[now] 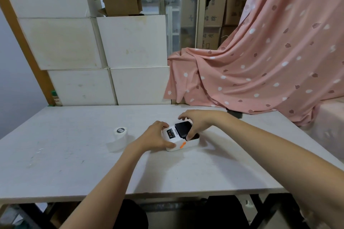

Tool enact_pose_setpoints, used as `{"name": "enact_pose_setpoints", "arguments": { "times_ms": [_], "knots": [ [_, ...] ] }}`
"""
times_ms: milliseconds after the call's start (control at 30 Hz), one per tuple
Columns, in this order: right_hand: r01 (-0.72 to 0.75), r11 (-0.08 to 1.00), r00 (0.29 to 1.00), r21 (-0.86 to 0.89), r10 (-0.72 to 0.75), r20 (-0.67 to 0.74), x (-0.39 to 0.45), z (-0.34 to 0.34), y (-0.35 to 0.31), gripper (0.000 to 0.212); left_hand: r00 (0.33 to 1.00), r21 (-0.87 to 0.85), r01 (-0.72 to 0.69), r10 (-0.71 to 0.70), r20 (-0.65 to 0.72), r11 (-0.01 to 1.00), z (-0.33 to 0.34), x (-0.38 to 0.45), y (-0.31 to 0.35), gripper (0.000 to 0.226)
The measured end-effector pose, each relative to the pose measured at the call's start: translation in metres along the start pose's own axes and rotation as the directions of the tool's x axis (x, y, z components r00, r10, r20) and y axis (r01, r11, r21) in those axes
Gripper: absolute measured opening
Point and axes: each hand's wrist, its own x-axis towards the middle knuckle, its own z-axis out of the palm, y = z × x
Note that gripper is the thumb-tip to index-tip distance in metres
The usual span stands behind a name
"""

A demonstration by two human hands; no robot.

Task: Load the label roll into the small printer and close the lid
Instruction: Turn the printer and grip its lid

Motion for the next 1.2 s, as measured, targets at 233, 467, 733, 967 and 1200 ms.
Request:
{"name": "enact_pose_setpoints", "arguments": {
  "times_ms": [233,467,733,967,1200],
  "knots": [
    [0.011,0.981,0.997,-0.194,0.005,0.079,0.010,-0.005,-0.022,0.077,0.997,0.128,-0.032,0.023,0.070,0.991,-0.006,0.013,0.012,0.079],
    [0.009,0.973,0.997,-0.231,0.010,0.081,0.009,-0.004,-0.021,0.077,0.996,0.151,-0.053,0.041,0.081,0.987,-0.007,0.014,0.014,0.080],
    [-0.014,0.996,0.999,-0.088,0.017,0.034,-0.001,-0.016,-0.005,0.073,0.995,0.161,-0.060,0.046,0.090,0.985,-0.008,0.014,0.012,0.082],
    [-0.057,0.988,0.998,0.147,0.056,0.008,-0.012,-0.020,0.025,0.071,0.994,0.142,-0.057,0.043,0.100,0.988,-0.008,0.012,0.011,0.082],
    [-0.049,0.892,0.999,0.449,0.044,0.021,-0.019,-0.011,0.055,0.064,0.993,0.133,-0.057,0.042,0.109,0.989,-0.008,0.011,0.011,0.082]
  ]
}}
